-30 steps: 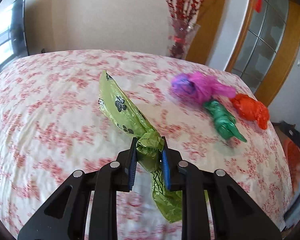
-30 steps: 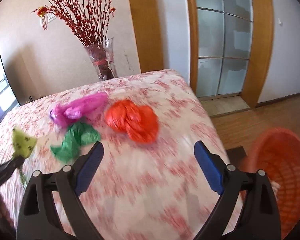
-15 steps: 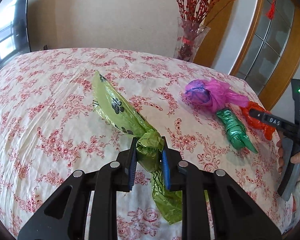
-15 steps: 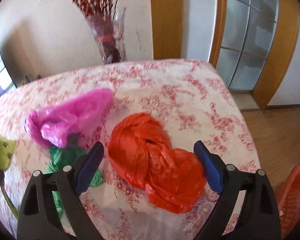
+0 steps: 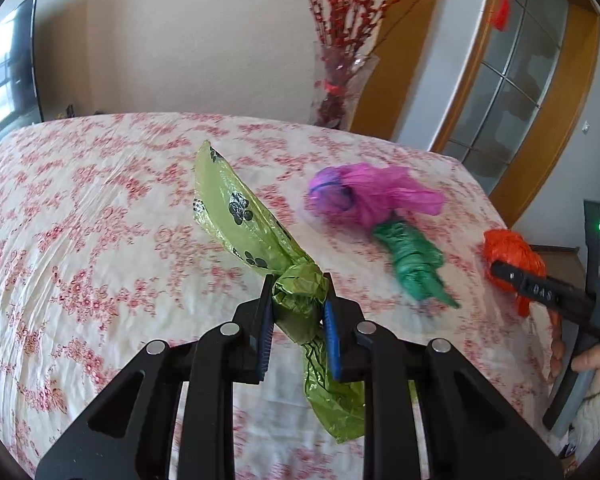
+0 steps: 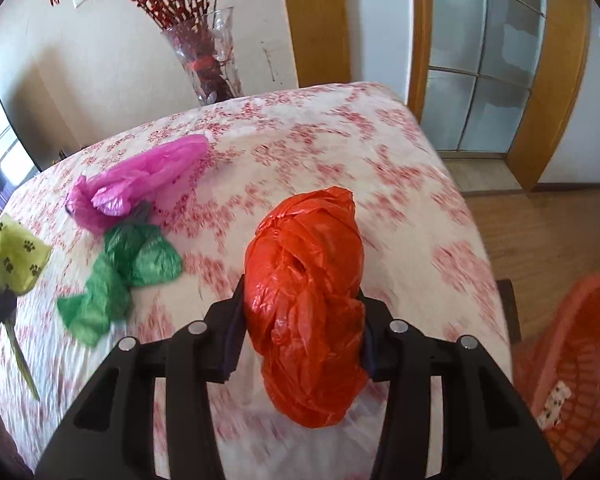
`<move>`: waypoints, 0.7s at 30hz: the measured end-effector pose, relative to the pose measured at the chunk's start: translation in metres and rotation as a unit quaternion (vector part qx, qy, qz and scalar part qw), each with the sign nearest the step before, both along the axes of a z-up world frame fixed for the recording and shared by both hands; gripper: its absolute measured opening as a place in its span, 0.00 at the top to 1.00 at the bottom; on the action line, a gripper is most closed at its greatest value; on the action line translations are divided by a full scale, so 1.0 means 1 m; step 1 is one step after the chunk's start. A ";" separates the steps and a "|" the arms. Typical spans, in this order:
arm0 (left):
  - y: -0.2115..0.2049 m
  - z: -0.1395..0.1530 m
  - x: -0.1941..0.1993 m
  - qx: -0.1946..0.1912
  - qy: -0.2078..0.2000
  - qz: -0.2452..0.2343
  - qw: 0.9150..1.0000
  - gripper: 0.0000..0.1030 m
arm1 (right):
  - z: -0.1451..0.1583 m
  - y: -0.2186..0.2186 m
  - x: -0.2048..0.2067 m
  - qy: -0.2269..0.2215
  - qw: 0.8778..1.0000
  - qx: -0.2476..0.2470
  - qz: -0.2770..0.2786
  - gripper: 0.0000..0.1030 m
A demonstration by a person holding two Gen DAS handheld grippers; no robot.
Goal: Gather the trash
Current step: 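Carry both held bags over the orange wastebasket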
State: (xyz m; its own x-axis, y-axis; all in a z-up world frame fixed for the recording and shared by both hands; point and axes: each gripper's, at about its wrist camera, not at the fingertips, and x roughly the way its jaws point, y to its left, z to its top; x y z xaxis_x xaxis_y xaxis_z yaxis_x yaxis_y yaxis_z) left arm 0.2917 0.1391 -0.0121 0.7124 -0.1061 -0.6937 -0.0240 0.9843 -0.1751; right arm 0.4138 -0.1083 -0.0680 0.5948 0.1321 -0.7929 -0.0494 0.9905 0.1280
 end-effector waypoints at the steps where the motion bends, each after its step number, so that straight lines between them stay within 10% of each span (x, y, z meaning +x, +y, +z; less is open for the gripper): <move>1: -0.006 0.003 -0.002 0.000 -0.003 -0.005 1.000 0.79 | 0.001 -0.005 -0.008 -0.001 1.000 0.002 -0.002 0.56; 21: -0.123 0.030 -0.018 -0.008 -0.017 -0.105 0.994 0.79 | 0.016 -0.091 -0.140 -0.053 0.996 0.005 -0.066 0.56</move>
State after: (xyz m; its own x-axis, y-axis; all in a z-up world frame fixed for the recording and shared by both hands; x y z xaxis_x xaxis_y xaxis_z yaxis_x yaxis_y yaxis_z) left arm 0.2740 0.0156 0.0178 0.6966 -0.2651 -0.6667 0.1871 0.9642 -0.1879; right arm 0.2736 -0.1988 -0.0517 0.6881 0.0536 -0.7236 0.0682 0.9881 0.1380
